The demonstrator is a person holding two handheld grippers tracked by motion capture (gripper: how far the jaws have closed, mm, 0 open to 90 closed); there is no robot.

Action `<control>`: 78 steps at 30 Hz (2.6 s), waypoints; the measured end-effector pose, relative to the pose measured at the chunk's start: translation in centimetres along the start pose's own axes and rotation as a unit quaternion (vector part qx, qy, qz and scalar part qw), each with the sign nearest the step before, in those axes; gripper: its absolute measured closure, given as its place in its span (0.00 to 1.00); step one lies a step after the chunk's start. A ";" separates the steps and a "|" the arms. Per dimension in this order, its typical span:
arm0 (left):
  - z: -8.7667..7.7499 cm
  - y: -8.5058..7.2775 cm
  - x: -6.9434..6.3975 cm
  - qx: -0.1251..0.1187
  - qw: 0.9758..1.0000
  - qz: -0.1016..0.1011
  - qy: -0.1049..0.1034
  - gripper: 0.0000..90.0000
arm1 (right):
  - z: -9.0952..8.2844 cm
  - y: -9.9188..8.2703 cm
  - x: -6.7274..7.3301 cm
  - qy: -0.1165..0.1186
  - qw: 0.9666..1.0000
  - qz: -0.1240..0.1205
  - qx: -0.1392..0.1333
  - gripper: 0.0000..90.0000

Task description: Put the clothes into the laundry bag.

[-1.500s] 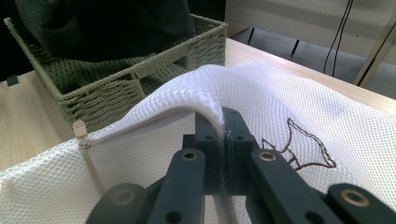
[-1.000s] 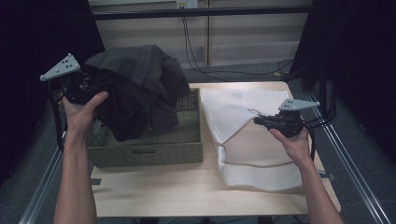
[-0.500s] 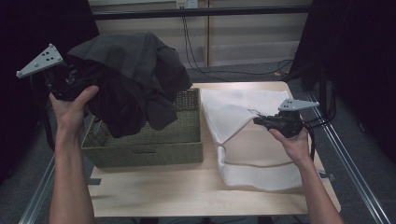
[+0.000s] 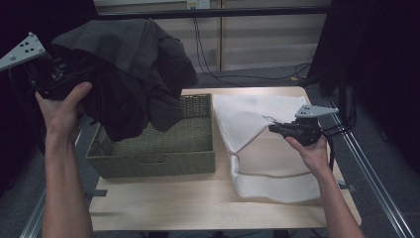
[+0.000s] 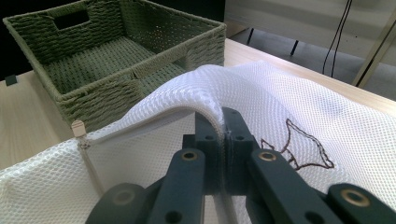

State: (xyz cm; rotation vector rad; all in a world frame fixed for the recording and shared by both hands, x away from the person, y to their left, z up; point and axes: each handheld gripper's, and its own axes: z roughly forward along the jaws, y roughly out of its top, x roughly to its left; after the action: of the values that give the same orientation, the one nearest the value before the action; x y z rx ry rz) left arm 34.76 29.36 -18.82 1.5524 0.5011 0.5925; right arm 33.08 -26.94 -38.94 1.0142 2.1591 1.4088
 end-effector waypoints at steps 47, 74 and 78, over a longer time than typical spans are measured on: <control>3.4 2.5 -9.7 -0.087 0.986 0.011 -0.139 0.73 | 0.2 0.0 0.1 -0.001 1.000 -0.006 0.001 0.97; 5.5 -1.8 -17.7 -0.080 0.960 0.009 -0.269 0.73 | -0.6 0.0 -0.4 0.002 1.000 0.004 -0.009 0.97; 6.1 -3.4 -18.6 -0.074 0.956 -0.007 -0.284 0.73 | -0.5 0.0 -0.3 0.003 1.000 0.002 -0.007 0.97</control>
State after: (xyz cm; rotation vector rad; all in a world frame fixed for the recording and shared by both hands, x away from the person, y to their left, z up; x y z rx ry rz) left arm 24.51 13.07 -23.65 1.4892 0.0270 0.1469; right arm 32.93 -27.48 -38.72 1.0124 2.1496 1.4277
